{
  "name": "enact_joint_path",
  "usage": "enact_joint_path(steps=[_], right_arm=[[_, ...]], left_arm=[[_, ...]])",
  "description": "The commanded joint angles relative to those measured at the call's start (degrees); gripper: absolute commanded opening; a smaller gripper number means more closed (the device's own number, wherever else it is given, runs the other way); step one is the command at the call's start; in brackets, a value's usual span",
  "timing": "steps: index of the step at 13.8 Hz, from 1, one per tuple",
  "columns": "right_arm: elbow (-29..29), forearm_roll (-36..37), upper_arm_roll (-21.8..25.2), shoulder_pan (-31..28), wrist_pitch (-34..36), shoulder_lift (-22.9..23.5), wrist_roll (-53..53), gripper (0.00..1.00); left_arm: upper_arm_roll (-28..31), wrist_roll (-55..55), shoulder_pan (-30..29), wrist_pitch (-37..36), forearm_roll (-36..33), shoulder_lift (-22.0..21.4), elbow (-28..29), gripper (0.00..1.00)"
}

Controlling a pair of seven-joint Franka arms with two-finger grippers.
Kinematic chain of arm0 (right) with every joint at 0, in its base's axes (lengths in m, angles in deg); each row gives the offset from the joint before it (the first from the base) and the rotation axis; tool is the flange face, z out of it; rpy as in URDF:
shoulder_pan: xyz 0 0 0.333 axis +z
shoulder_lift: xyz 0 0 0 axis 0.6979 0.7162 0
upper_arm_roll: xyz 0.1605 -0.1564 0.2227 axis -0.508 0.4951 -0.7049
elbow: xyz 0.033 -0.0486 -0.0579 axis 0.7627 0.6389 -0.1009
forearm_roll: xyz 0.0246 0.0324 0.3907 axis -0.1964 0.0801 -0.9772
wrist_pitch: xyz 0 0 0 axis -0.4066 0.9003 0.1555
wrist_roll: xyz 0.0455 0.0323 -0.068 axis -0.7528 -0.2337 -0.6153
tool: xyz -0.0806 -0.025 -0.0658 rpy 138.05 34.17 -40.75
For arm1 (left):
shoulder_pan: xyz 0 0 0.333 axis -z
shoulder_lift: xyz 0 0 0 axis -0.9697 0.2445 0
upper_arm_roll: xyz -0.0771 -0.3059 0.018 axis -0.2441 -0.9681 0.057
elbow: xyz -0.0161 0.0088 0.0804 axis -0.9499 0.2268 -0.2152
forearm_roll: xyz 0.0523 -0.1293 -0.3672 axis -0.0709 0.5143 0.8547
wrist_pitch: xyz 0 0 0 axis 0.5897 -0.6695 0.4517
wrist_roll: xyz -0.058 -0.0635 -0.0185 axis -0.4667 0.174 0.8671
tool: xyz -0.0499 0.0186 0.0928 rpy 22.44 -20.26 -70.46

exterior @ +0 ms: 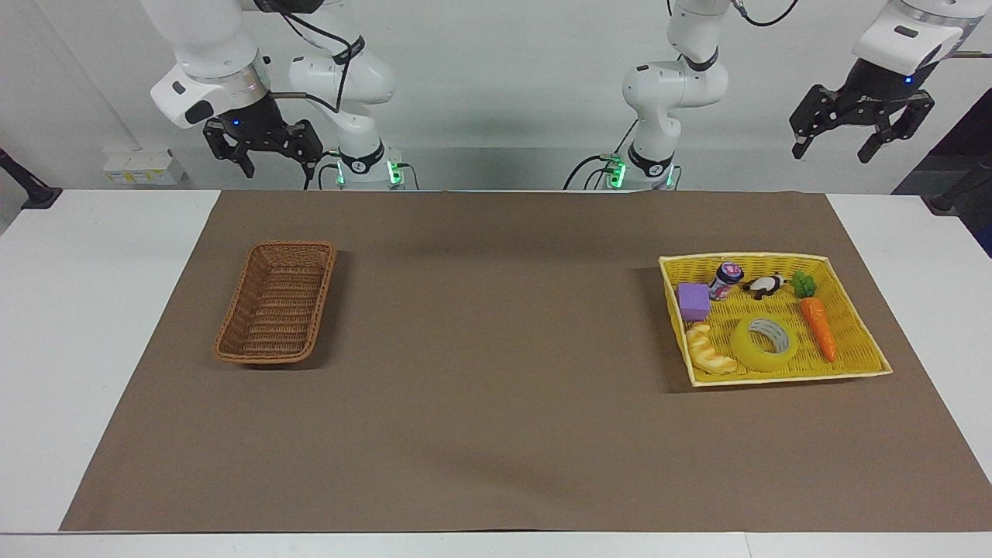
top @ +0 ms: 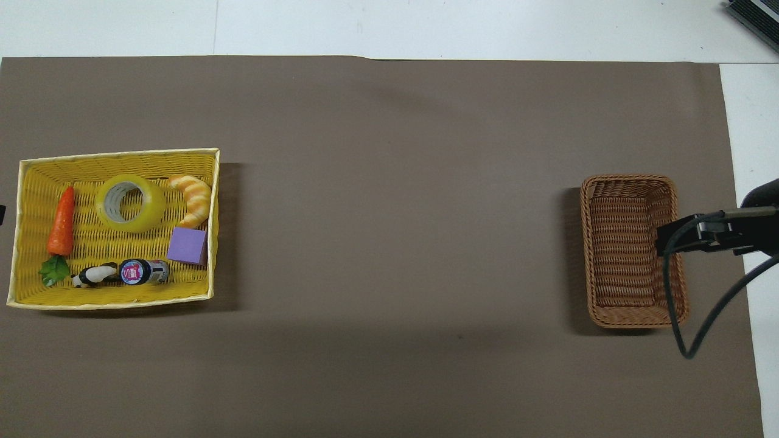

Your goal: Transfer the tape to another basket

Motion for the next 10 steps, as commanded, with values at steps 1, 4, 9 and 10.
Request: enact_joint_path(steps=[1,4,9,10], right_arm=[[0.6,-1.3,-0.2,-0.9,0.3,-0.8,-1.1,1.0],[0.2,-4.2,0.2,-1.3,1.0,-0.5,-0.9,1.0],[-1.1,-4.1,1.6,-0.8,1.3,-0.6,-0.8,1.0],[-1.1,-4.1,1.6,-0.7,1.2,-0.6,-0.8,1.0]], left_arm=[[-0.1,-0.3,-0.1,-0.6,-0.5,-0.9,0.5,1.0],[-0.1,-0.3,-0.1,-0.6,-0.5,-1.0,0.7,1.0],[-0.1,-0.9,0.2,-0.7,-0.4,-1.1,1.1,1.0],[-0.1,-0.7,-0.2,-0.1,-0.4,-1.2,1.5,1.0]])
